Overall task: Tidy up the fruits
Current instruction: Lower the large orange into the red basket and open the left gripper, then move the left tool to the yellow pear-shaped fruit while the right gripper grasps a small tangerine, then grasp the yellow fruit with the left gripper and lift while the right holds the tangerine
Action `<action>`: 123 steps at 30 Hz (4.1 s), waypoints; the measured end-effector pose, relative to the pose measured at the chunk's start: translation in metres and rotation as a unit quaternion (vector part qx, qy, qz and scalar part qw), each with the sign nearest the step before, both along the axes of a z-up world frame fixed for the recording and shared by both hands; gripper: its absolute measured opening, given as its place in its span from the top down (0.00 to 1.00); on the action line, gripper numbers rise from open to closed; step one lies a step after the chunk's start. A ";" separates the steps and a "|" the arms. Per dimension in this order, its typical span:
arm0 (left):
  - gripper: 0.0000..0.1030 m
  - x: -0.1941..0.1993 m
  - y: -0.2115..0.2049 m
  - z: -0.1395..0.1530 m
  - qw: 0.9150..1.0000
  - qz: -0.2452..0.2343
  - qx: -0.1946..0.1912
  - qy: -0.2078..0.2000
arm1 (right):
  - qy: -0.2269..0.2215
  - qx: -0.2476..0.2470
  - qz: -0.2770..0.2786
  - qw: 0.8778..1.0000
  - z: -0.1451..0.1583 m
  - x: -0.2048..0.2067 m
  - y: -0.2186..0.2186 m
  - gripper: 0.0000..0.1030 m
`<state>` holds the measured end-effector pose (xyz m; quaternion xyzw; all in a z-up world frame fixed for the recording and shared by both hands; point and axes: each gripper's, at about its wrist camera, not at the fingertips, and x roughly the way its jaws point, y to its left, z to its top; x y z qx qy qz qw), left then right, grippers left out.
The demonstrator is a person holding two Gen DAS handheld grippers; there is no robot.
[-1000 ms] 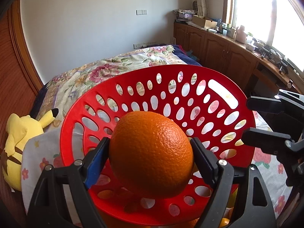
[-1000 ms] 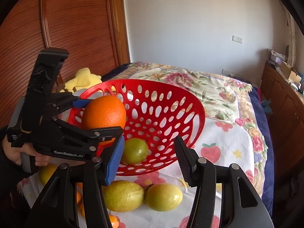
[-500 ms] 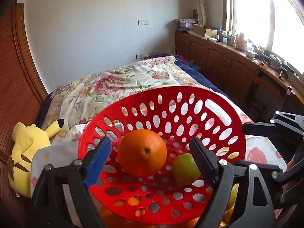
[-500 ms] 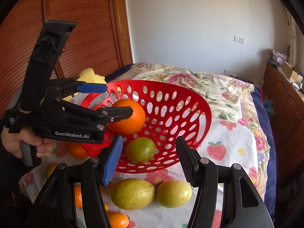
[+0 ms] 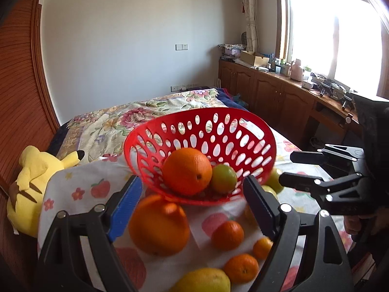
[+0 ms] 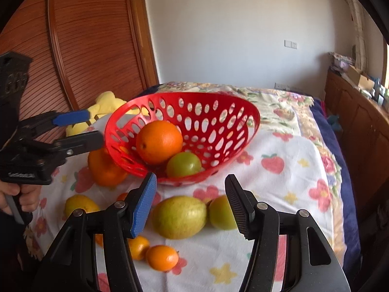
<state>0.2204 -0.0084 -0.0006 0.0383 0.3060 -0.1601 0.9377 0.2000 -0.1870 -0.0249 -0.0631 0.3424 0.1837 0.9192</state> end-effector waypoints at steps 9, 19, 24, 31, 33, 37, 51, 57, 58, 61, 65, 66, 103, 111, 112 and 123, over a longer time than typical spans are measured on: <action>0.17 -0.048 0.020 -0.023 1.000 0.014 -0.015 0.005 | 0.003 0.004 -0.017 1.000 -0.017 -0.035 0.003 0.42; 0.17 -0.083 0.022 -0.061 0.999 0.020 -0.024 0.011 | 0.019 -0.007 -0.016 1.000 -0.050 -0.060 0.009 0.46; 0.17 -0.088 0.020 -0.074 1.000 0.025 -0.016 0.006 | 0.030 -0.005 -0.020 0.999 -0.061 -0.061 0.008 0.46; 0.17 -0.087 0.025 -0.085 0.999 0.029 -0.016 0.008 | 0.041 0.001 -0.023 0.999 -0.069 -0.060 0.007 0.50; 0.17 -0.086 0.026 -0.086 0.999 0.032 -0.014 0.008 | 0.042 0.000 -0.024 0.999 -0.069 -0.059 0.008 0.50; 0.17 -0.085 0.025 -0.089 0.999 0.032 -0.008 0.009 | 0.045 -0.008 -0.022 0.999 -0.070 -0.058 0.012 0.50; 0.17 -0.082 0.024 -0.093 0.999 0.034 -0.008 0.017 | 0.063 0.008 -0.015 0.998 -0.071 -0.054 0.008 0.64; 0.17 -0.082 0.024 -0.093 0.999 0.035 -0.010 0.018 | 0.051 -0.015 -0.026 0.998 -0.068 -0.058 0.003 0.64; 0.17 -0.082 0.024 -0.093 0.999 0.035 -0.010 0.018 | 0.049 -0.016 -0.028 0.998 -0.067 -0.058 0.001 0.64; 0.16 -0.082 0.024 -0.093 0.999 0.035 -0.010 0.018 | 0.046 -0.021 -0.036 0.998 -0.067 -0.058 -0.003 0.64; 0.16 -0.082 0.025 -0.094 0.999 0.034 -0.010 0.021 | 0.049 -0.031 -0.035 0.998 -0.073 -0.055 0.000 0.61; 0.16 -0.081 0.025 -0.095 0.999 0.033 -0.010 0.023 | 0.050 -0.037 -0.035 0.997 -0.075 -0.054 0.001 0.59; 0.28 -0.068 0.017 -0.103 0.997 0.034 0.024 0.061 | 0.054 -0.033 -0.028 0.998 -0.081 -0.052 0.001 0.62; 0.34 -0.068 0.017 -0.104 0.997 0.030 0.018 0.063 | 0.054 -0.034 -0.028 0.998 -0.081 -0.052 0.001 0.62; 0.34 -0.068 0.017 -0.104 0.997 0.030 0.018 0.063 | 0.054 -0.034 -0.028 0.998 -0.081 -0.052 0.001 0.62; 0.35 -0.078 0.027 -0.090 0.998 0.030 -0.010 0.050 | 0.053 -0.036 -0.027 0.998 -0.081 -0.052 0.001 0.62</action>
